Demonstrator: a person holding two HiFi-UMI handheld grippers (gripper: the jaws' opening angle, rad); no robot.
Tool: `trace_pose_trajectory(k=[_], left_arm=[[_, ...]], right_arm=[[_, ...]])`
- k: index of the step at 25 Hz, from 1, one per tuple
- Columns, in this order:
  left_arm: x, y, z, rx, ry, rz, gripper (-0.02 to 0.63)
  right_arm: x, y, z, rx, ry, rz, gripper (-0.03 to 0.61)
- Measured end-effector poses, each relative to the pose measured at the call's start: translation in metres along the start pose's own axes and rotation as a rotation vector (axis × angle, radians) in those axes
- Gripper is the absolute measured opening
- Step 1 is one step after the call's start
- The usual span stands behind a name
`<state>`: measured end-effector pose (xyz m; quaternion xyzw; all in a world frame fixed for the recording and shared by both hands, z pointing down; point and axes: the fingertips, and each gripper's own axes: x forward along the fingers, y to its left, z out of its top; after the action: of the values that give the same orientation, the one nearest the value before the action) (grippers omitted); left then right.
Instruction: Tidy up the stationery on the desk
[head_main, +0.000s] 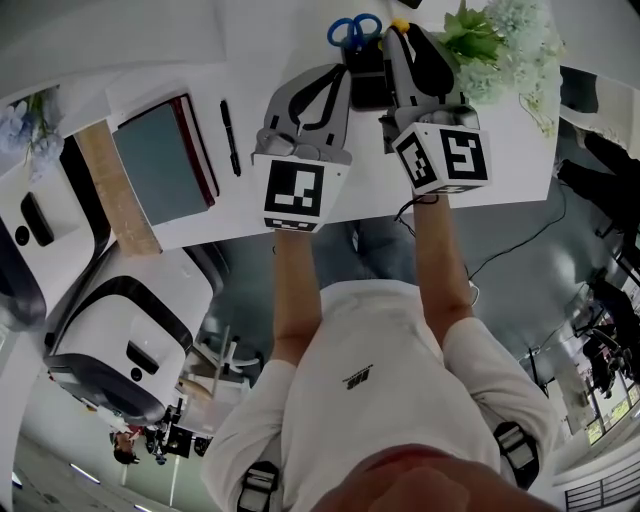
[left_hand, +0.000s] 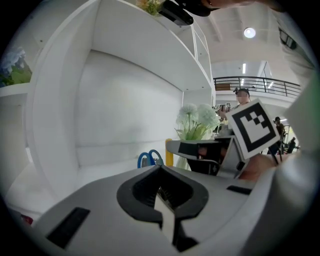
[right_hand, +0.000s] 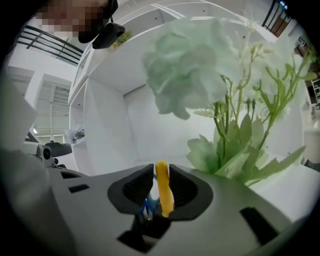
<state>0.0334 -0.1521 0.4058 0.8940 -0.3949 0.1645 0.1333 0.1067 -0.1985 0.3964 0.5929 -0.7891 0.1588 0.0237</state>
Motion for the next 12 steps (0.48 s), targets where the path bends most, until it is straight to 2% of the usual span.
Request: trace_pose_trajectory(k=[1, 7, 12], left_arm=[[-0.002, 0.0, -0.001, -0.001, 0.0, 0.002, 0.0], [-0.019, 0.004, -0.003, -0.009, -0.006, 0.019, 0.0], [-0.039, 0.013, -0.008, -0.022, -0.014, 0.049, 0.0]], right_arm=[[-0.001, 0.0, -0.001, -0.003, 0.002, -0.001, 0.088], [-0.016, 0.006, 0.007, -0.038, -0.02, -0.021, 0.089], [-0.027, 0.033, 0.008, -0.064, -0.021, 0.016, 0.089]])
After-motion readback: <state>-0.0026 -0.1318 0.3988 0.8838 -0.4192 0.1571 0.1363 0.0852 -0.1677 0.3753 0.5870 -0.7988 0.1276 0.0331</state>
